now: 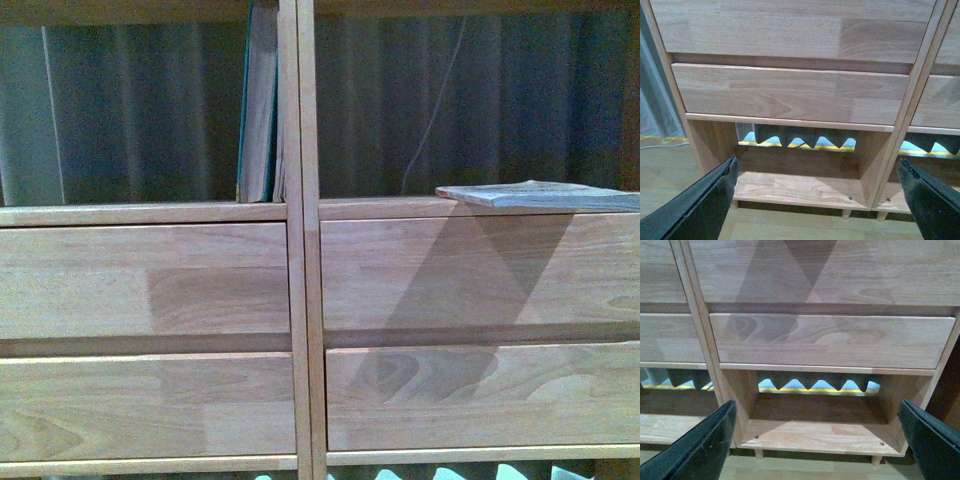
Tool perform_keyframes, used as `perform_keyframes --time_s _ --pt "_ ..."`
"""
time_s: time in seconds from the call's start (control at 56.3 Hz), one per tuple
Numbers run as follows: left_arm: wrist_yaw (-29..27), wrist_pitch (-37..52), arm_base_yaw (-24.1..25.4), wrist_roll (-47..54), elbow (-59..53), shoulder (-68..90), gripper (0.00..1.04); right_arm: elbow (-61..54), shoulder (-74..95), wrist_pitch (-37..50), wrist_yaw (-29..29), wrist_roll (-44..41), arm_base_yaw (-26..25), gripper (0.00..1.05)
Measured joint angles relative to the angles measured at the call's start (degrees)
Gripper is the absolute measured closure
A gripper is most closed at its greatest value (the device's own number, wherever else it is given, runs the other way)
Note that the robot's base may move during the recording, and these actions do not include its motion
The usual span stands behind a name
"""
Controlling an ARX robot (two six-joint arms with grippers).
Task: Organize books on shelf
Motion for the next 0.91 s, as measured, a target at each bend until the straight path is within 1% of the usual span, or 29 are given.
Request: perform_keyframes --time_s 0.284,0.302,0.32,0.337,0.355,0.373,0.408,0.462,0.479,0.55,0.568,0.693,0.817,0.906 --pt "0.0 0.0 0.0 0.0 0.0 0.0 0.07 0.0 0.0 -0.1 -0.4 0.2 -0.1 0.07" --pt "0.0 0.0 0.0 0.0 0.0 0.0 0.07 0.3 0.6 -0.8 -3.3 0.9 -0.9 0.07" --pt "0.0 0.0 0.0 0.0 0.0 0.0 0.07 0.9 1.6 -2.3 -7.8 2.7 -2.4 0.07" --pt "0.0 0.0 0.0 0.0 0.0 0.0 0.07 1.2 2.4 -2.9 -10.0 3.6 -3.4 0.07" --pt "0.0 0.0 0.0 0.0 0.0 0.0 0.07 1.9 4.0 -3.3 -14.6 5.4 -5.4 0.07" --pt "0.0 0.0 0.0 0.0 0.0 0.0 0.07 2.9 6.1 -3.1 -18.9 7.3 -7.3 0.07" --pt "0.0 0.0 0.0 0.0 0.0 0.0 0.07 5.3 10.3 -1.4 -25.3 11.1 -11.0 0.07" --pt "0.0 0.0 0.0 0.0 0.0 0.0 0.07 8.9 15.5 2.3 -30.1 17.3 -14.3 0.07" --pt "0.0 0.0 0.0 0.0 0.0 0.0 0.07 10.6 17.3 3.9 -30.5 19.2 -14.7 0.07" --pt "0.0 0.0 0.0 0.0 0.0 0.0 0.07 16.8 24.0 9.4 -31.1 24.9 -14.5 0.07" --pt "0.0 0.0 0.0 0.0 0.0 0.0 0.07 19.3 26.9 11.8 -30.6 27.3 -14.0 0.07" --pt "0.0 0.0 0.0 0.0 0.0 0.0 0.07 28.7 42.2 20.0 -26.1 34.7 -9.4 0.07" --pt "0.0 0.0 0.0 0.0 0.0 0.0 0.07 35.9 57.3 24.2 -22.1 41.6 -5.8 0.07" --pt "0.0 0.0 0.0 0.0 0.0 0.0 0.07 40.3 66.5 26.7 -19.9 45.4 -4.3 0.07"
